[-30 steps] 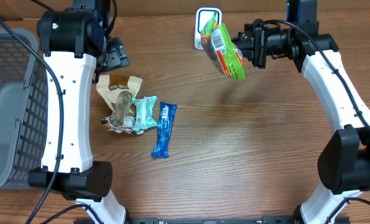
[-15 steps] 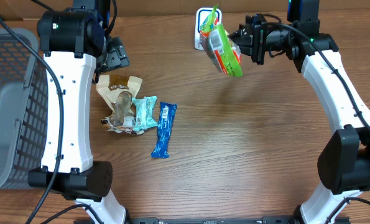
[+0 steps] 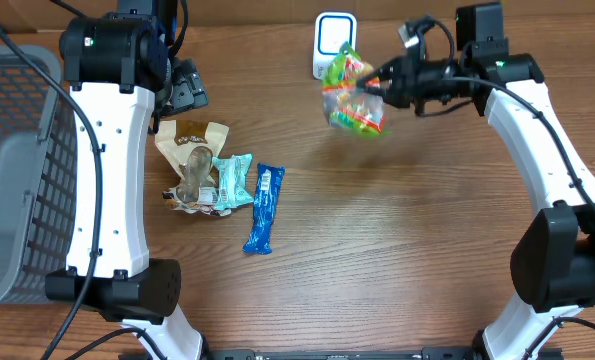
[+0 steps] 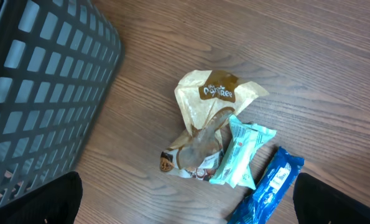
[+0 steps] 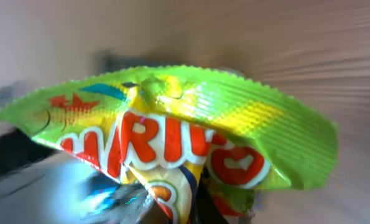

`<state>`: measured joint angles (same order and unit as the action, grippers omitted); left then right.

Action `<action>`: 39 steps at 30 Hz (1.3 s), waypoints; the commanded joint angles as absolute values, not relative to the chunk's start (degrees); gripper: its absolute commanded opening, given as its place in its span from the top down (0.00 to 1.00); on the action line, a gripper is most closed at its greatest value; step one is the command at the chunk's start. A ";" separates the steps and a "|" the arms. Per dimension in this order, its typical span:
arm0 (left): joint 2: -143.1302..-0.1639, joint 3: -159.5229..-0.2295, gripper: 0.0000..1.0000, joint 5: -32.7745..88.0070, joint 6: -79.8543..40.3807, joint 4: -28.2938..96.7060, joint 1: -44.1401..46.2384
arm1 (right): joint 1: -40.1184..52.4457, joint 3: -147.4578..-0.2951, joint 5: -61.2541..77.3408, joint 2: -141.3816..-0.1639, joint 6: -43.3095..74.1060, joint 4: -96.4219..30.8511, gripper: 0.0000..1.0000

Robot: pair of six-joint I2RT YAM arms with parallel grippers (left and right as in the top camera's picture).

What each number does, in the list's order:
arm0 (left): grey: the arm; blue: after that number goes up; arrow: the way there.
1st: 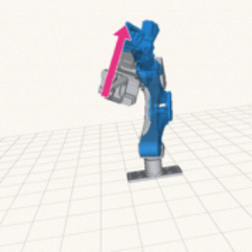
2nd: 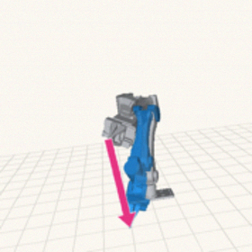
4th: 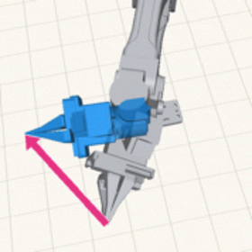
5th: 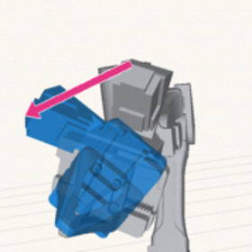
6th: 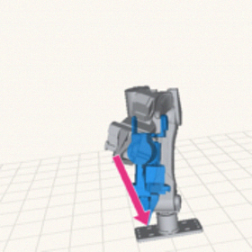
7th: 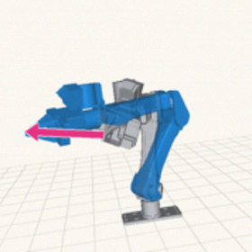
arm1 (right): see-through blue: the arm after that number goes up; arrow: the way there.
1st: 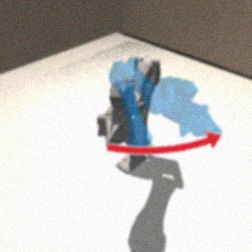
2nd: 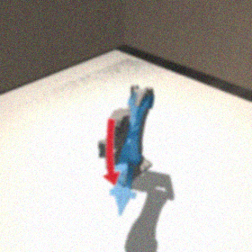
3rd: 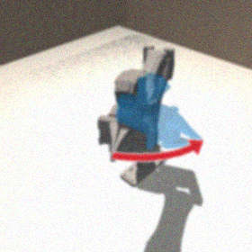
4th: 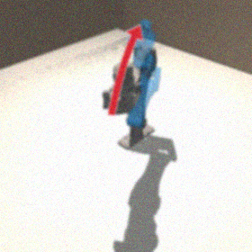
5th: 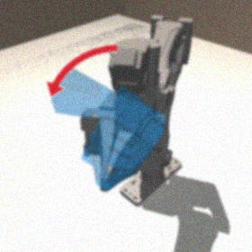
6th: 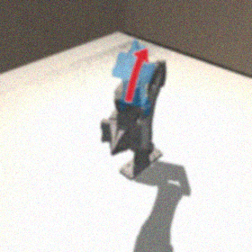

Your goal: Scan the item barcode

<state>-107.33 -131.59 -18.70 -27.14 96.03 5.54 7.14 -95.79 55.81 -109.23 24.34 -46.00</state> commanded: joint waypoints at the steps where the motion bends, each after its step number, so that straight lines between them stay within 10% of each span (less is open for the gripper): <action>1: -107.72 -131.35 0.00 -19.44 -28.53 95.96 5.69 | 9.28 -97.01 22.20 -107.15 14.94 -50.09 0.96; 19: -107.72 -131.35 0.00 -19.44 -28.53 95.96 5.69 | 32.49 -96.92 -43.24 -107.15 14.74 -55.88 0.96; 39: -107.72 -131.35 0.00 -19.44 -28.53 95.96 5.69 | 39.83 -96.92 -18.13 -107.15 18.46 -56.99 0.96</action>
